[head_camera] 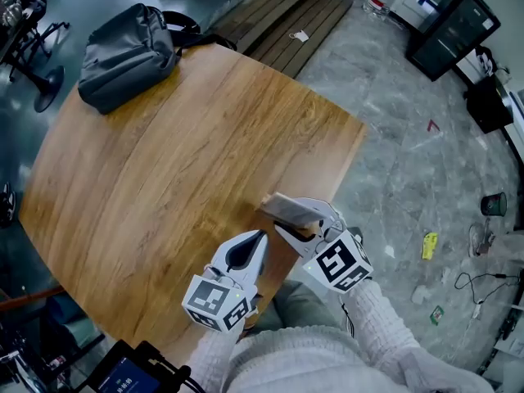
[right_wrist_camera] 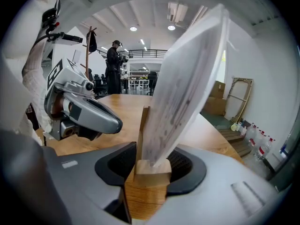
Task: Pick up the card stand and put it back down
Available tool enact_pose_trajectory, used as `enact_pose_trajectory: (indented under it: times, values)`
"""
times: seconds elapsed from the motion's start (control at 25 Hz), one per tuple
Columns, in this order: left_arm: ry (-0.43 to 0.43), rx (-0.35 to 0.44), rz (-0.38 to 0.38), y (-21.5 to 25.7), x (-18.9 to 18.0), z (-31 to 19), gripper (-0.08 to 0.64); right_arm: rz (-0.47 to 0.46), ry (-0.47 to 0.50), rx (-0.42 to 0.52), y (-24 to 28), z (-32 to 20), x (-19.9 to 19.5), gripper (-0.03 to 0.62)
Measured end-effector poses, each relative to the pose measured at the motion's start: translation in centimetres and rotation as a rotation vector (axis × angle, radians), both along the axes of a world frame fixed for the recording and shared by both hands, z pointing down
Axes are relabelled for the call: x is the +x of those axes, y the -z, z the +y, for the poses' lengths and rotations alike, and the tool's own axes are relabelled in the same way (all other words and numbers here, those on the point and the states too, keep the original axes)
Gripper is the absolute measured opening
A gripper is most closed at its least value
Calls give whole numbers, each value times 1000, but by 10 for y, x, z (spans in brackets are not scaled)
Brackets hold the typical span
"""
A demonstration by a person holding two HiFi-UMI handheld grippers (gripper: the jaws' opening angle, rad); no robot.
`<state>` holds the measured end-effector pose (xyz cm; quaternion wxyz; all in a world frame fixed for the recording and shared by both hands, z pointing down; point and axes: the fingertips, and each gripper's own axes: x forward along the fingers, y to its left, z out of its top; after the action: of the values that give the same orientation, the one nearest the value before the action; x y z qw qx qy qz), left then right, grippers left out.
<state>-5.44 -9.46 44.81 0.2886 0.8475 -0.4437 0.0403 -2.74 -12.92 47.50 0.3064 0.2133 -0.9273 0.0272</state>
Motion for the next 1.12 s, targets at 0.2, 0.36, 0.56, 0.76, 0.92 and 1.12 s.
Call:
enact_pose_trajectory:
  times: [0.2, 0.36, 0.56, 0.76, 0.92, 1.12]
  values:
    - [-14, 68, -45, 33, 4, 7, 8, -24, -6, 23, 37, 15, 10, 186]
    - [-15, 99, -81, 51, 9, 20, 8, -65, -11, 10, 60, 31, 17, 186]
    - [3, 137, -108, 69, 14, 32, 8, -48, 33, 56, 81, 43, 22, 186]
    - [4, 159, -122, 79, 17, 33, 8, -35, 41, 86, 92, 46, 23, 186]
    - [2, 178, -144, 82, 18, 31, 8, -53, 24, 76, 93, 46, 22, 186]
    - [8, 181, -177, 83, 19, 32, 8, -58, 18, 70, 94, 46, 26, 186]
